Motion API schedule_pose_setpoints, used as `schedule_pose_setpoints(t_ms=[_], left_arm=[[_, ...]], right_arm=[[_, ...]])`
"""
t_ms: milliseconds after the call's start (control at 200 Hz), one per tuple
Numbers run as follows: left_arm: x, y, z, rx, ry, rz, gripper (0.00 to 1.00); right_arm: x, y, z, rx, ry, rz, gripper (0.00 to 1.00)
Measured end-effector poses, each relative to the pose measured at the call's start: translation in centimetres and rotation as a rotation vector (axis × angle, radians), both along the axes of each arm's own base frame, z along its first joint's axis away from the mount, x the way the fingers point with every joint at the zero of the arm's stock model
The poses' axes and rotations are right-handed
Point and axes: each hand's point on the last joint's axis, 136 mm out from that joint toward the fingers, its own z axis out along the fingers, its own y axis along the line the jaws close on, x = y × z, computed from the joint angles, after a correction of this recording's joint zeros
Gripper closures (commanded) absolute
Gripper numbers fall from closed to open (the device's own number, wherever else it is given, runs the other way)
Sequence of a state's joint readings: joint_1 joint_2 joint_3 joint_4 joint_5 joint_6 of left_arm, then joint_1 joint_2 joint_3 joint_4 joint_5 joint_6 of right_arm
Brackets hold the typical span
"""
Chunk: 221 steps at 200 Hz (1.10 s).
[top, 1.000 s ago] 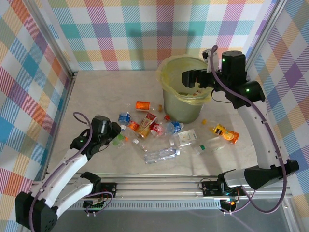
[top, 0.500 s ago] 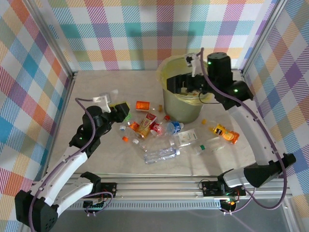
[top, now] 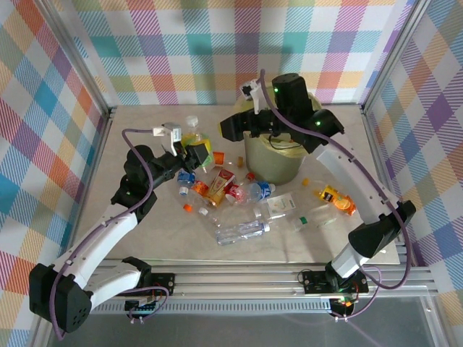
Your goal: Put the plastic bottles in the bin
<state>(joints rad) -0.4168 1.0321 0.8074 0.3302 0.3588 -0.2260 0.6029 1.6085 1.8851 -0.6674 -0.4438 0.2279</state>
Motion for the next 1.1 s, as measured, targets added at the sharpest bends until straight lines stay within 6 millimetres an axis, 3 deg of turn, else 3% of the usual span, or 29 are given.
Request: schedule_pose_setpoints(t_ms=[85,165,270,480,705,815,995,1105], left_arm=[[-0.2,-0.8,0.3,0.018,-0.015,-0.039,0.57],[-0.3,-3.1,1.5,0.04,-0.054,-0.12,0.57],[-0.8,-4.7,1.9,0.055,-0.073,-0.186,0.57],[-1.2,-5.5,2.1,0.076,-0.098,-0.222,0.58],[-1.1,-5.5,1.5,0.092,-0.081,-0.21,0.55],[-1.0,-5.5,1.1,0.094,-0.061,-0.204,0.44],[-1.0,-5.4,1.2,0.102,-0.067,-0.192,0.01],[-1.3,-5.2,1.7,0.097,-0.078,-0.191,0.0]], right_arm=[[-0.2,0.7,0.4,-0.006,0.008,0.018,0.2],[0.3,3.6,2.1,0.035,-0.055,0.074,0.23],[-0.3,6.0,0.8,0.026,-0.031,0.135,0.23],[0.2,6.9,-0.3,0.009,-0.011,0.152,0.34],[0.3,6.8,-0.5,-0.002,-0.015,0.15,0.65],[0.5,6.8,-0.8,-0.012,-0.036,0.146,0.77],[0.2,6.1,-0.8,-0.017,-0.039,0.123,0.87],[0.0,5.5,-0.5,-0.022,-0.047,0.101,0.89]])
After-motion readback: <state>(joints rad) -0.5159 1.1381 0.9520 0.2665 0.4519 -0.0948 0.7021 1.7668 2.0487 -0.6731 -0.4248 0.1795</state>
